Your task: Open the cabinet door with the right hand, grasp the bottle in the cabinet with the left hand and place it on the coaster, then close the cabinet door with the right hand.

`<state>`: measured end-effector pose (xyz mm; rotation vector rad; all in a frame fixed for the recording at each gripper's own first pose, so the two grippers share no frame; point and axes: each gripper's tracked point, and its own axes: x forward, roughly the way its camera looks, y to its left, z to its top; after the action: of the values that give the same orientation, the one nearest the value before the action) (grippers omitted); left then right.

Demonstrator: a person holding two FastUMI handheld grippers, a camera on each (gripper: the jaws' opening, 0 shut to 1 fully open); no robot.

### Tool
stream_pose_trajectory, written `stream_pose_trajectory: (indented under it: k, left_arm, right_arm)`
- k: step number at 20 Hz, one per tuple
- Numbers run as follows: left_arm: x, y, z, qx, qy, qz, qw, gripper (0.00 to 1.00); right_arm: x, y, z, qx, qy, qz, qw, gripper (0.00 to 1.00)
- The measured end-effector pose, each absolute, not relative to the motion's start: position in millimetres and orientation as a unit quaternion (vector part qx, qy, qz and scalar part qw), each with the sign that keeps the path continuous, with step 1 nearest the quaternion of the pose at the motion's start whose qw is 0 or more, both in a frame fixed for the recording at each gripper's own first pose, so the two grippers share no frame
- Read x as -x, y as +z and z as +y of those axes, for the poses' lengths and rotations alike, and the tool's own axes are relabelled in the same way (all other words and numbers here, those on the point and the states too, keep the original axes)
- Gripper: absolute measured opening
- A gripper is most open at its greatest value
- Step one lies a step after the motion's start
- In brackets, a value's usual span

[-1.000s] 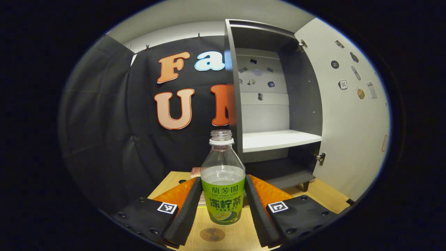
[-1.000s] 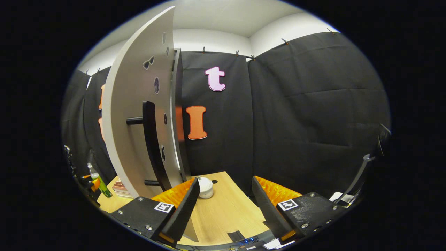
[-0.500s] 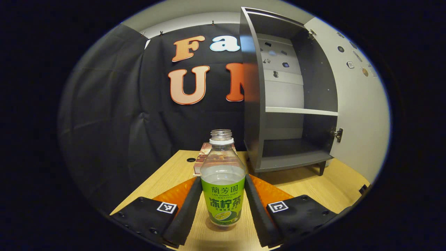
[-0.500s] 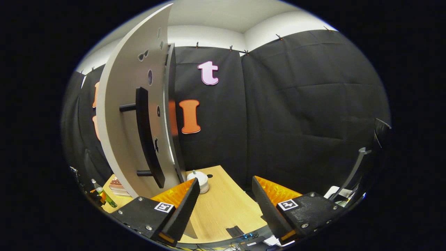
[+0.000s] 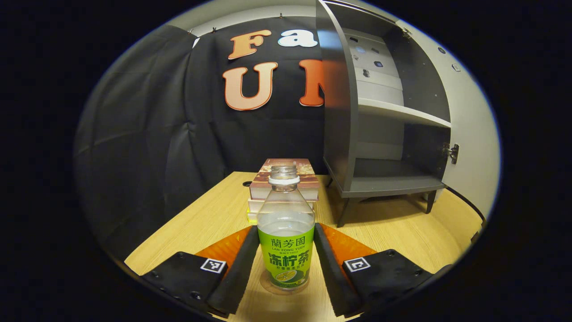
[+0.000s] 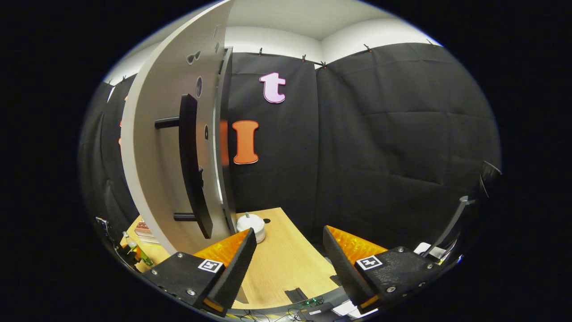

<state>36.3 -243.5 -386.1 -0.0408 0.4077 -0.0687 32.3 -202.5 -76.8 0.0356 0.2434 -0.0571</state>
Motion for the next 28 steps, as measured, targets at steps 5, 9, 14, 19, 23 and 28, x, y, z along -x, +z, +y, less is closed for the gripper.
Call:
stream_pose_trajectory:
  k: [5, 9, 14, 19, 23, 28]
  left_arm:
    - [-26.9, -395.8, -244.0, -0.005, -0.029, 0.211, 0.977, 0.83]
    - [-14.0, -401.4, -244.3, 0.013, -0.027, 0.225, 0.974, 0.83]
    - [-4.6, -399.3, -244.8, 0.002, -0.031, 0.231, 0.972, 0.84]
    - [-0.6, -393.8, -249.9, -0.023, -0.037, 0.230, 0.972, 0.87]
    - [7.3, -385.2, -251.3, -0.032, -0.038, 0.231, 0.972, 0.96]
    - [28.8, -349.1, -246.7, -0.031, -0.041, 0.217, 0.975, 0.97]
  right_arm:
    - [-39.3, -65.7, -198.0, -0.028, -0.026, 0.115, 0.993, 0.93]
    - [-42.7, -65.5, -193.8, -0.021, -0.020, 0.111, 0.993, 0.93]
    - [-46.3, -66.5, -190.0, -0.021, -0.014, 0.113, 0.993, 0.93]
    - [-47.3, -66.0, -191.0, -0.023, -0.009, 0.112, 0.993, 0.93]
    - [-48.0, -66.0, -189.9, -0.026, -0.010, 0.110, 0.994, 0.99]
    - [-47.8, -66.4, -183.3, -0.029, -0.009, 0.109, 0.994, 0.90]
